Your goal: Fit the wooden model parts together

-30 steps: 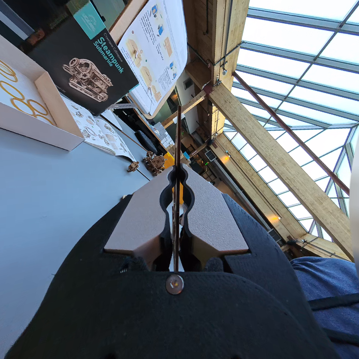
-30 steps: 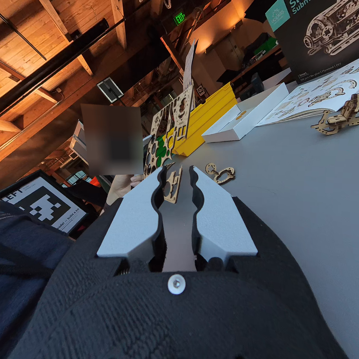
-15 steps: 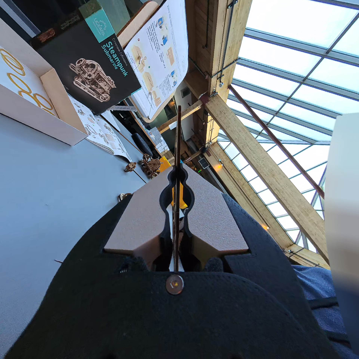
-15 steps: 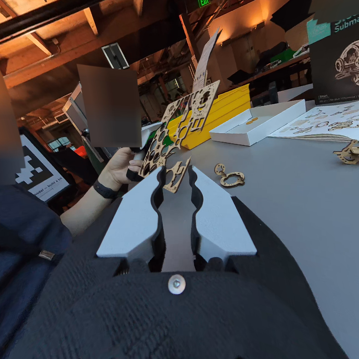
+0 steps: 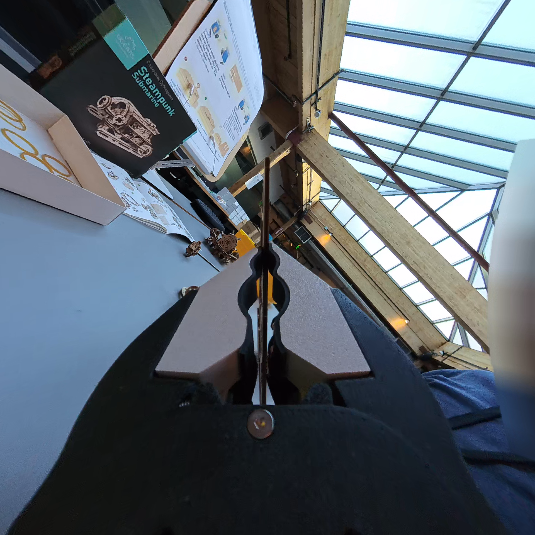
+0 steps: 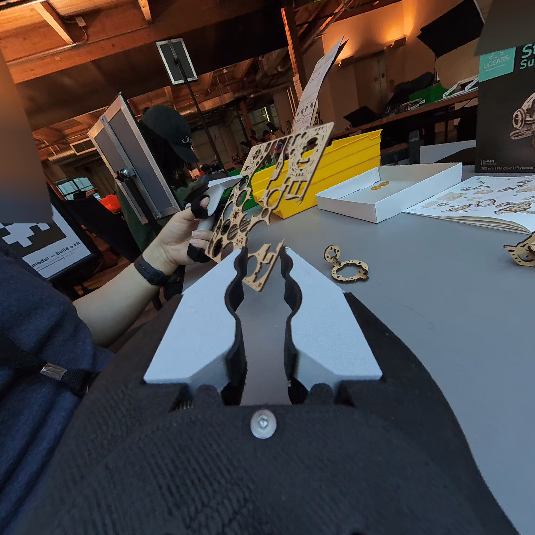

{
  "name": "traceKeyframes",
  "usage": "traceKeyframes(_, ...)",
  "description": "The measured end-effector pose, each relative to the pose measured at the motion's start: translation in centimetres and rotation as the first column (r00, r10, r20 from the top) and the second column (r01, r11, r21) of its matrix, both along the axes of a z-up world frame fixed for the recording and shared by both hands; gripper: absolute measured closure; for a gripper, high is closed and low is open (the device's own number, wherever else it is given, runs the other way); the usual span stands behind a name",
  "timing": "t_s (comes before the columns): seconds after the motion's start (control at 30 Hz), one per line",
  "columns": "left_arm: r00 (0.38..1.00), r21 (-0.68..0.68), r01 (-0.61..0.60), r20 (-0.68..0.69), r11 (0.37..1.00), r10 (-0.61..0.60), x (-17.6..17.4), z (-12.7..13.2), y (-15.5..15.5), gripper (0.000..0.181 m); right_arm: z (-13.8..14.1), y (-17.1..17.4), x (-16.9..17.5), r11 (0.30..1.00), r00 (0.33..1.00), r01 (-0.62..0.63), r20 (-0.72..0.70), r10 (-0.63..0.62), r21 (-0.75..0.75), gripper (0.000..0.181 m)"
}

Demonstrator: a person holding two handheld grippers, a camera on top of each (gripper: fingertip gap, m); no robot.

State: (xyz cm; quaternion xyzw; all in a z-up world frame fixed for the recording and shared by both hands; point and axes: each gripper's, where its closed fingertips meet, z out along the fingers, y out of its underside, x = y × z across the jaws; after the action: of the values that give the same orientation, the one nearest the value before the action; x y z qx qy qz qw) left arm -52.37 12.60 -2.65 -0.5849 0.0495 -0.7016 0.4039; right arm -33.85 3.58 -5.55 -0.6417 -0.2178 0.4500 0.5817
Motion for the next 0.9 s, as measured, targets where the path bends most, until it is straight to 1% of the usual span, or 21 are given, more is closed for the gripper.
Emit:
traceKeyframes(0.1, 1.0, 0.009, -0.004, -0.027, 1.0, 0.004, -0.13, -0.35, 0.06, 0.181, -0.03, -0.09, -0.13, 1.0, 1.0, -0.001, 0.012, 0.001, 0.008, 0.16)
traceKeyframes(0.9, 0.999, 0.0, 0.026, -0.03, 1.0, -0.026, 0.19, -0.11, -0.28, 0.181, -0.05, -0.05, -0.17, 1.0, 1.0, -0.009, 0.009, 0.009, 0.004, 0.16)
